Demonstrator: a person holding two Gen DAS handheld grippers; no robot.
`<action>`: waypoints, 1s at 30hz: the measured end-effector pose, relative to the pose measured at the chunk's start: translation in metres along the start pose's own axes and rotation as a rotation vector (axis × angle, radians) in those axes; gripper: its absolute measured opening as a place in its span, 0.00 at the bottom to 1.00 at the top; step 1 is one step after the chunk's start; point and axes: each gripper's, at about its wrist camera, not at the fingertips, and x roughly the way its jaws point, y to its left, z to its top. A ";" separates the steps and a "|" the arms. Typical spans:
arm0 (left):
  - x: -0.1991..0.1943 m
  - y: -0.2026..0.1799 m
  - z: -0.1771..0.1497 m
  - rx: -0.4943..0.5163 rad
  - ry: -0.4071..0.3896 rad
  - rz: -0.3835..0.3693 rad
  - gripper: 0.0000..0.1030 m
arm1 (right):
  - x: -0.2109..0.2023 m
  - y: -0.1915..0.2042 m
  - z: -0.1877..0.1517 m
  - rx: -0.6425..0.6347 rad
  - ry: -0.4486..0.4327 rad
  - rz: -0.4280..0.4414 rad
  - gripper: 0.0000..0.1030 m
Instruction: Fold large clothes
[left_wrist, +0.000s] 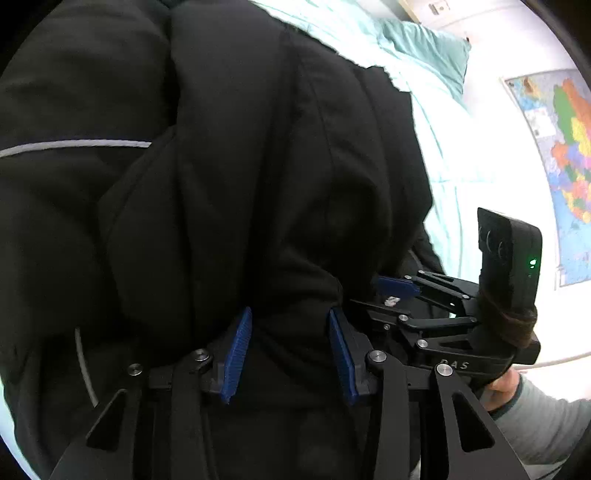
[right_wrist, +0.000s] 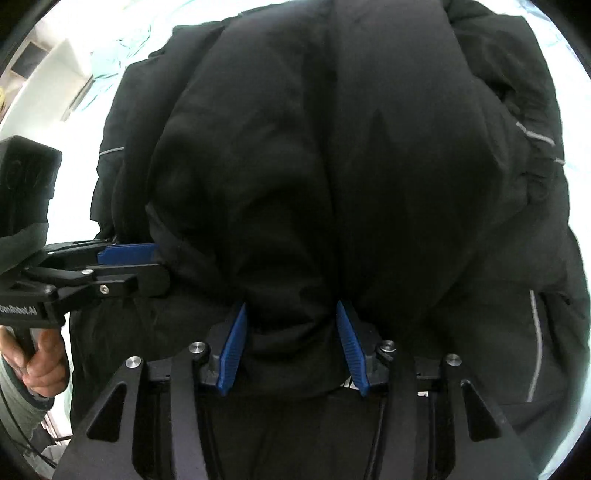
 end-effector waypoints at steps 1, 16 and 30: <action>-0.005 -0.001 -0.001 0.003 -0.002 -0.001 0.44 | -0.007 -0.001 -0.002 0.007 -0.003 0.008 0.49; -0.135 0.017 -0.150 -0.187 -0.150 0.090 0.43 | -0.094 -0.025 -0.125 0.175 -0.088 0.021 0.50; -0.137 0.047 -0.236 -0.450 -0.174 0.175 0.59 | -0.159 -0.098 -0.219 0.333 -0.117 -0.094 0.50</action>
